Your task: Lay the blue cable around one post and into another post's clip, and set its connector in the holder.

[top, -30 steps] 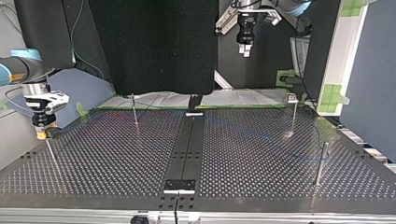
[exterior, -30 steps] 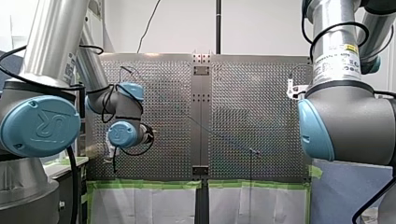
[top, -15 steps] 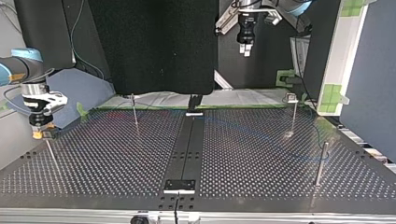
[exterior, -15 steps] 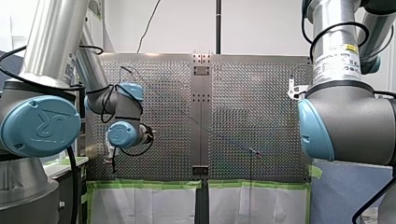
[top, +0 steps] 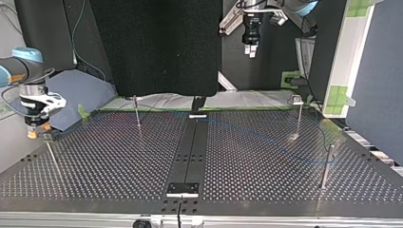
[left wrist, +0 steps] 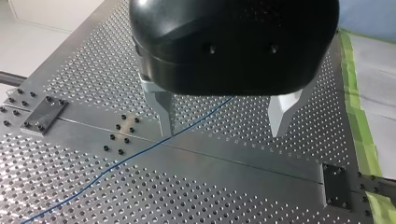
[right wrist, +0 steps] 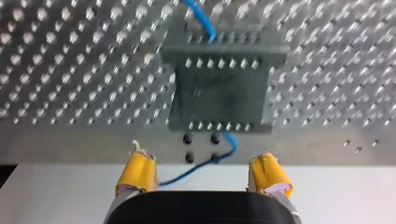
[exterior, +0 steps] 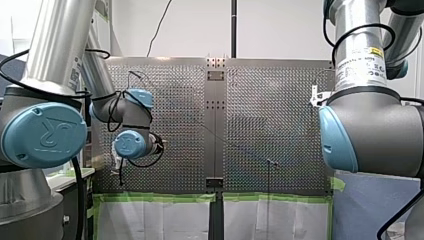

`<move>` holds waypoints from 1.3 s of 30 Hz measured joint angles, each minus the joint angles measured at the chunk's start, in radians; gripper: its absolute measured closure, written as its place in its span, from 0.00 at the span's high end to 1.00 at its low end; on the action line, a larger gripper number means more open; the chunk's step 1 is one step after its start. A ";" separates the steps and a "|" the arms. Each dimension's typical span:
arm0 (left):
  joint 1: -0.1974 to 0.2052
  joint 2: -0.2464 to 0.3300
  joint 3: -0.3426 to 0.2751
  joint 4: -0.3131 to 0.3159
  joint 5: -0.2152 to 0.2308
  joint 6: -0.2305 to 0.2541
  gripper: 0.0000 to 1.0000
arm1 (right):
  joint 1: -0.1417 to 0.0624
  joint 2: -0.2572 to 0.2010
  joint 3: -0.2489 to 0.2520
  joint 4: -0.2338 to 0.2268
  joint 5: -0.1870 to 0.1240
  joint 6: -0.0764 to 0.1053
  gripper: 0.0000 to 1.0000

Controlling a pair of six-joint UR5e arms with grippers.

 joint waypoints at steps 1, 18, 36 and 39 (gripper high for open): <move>0.000 0.000 0.000 0.000 0.000 0.000 1.00 | 0.000 0.000 0.000 0.005 0.008 0.000 0.99; 0.011 0.001 -0.003 0.012 0.035 0.001 1.00 | 0.004 -0.104 0.110 -0.036 0.164 0.072 0.99; 0.016 0.001 -0.003 0.005 0.054 -0.008 1.00 | 0.105 -0.258 0.271 -0.173 0.179 0.048 0.99; 0.016 0.001 -0.003 0.005 0.054 -0.009 1.00 | 0.129 -0.263 0.294 -0.167 0.199 0.046 0.99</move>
